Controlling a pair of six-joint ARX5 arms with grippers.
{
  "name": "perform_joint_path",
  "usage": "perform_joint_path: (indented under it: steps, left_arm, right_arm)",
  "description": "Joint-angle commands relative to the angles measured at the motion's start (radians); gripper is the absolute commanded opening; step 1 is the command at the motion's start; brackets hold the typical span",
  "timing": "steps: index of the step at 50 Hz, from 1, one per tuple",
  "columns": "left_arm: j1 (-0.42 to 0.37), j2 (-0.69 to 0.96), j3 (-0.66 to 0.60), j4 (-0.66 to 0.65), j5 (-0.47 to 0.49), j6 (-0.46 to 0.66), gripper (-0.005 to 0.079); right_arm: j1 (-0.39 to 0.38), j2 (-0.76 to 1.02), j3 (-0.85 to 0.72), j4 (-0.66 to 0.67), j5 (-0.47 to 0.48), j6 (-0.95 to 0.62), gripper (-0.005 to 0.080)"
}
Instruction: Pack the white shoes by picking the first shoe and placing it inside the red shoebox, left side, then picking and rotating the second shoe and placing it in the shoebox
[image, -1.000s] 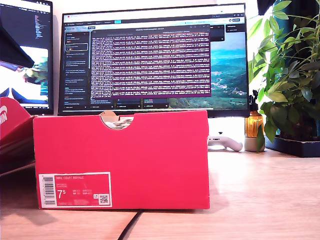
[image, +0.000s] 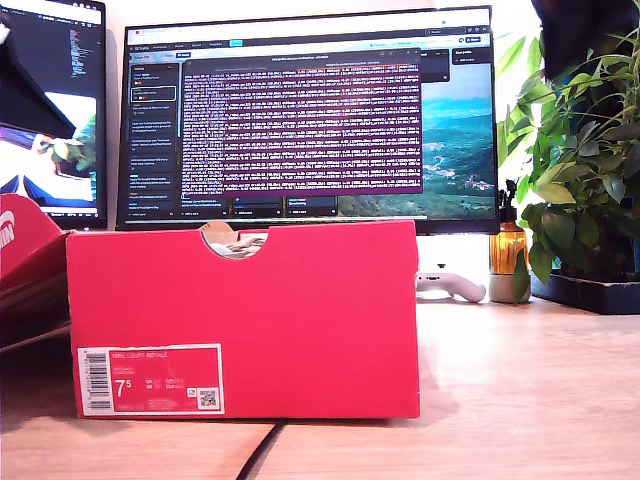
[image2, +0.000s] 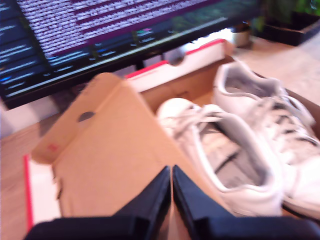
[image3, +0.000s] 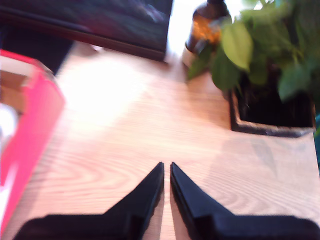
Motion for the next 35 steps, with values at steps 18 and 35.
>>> perform_joint_path:
  steps: [18, 35]
  left_arm:
    - [0.126, -0.004, -0.01, 0.072, 0.0, -0.059, -0.0019]
    - [0.139, -0.034, -0.099, 0.163, -0.029, -0.121, -0.0019]
  right_arm:
    - [-0.118, -0.194, -0.222, 0.167, -0.061, -0.029, -0.0012]
    - [-0.13, -0.317, -0.462, 0.351, -0.117, -0.05, -0.0012]
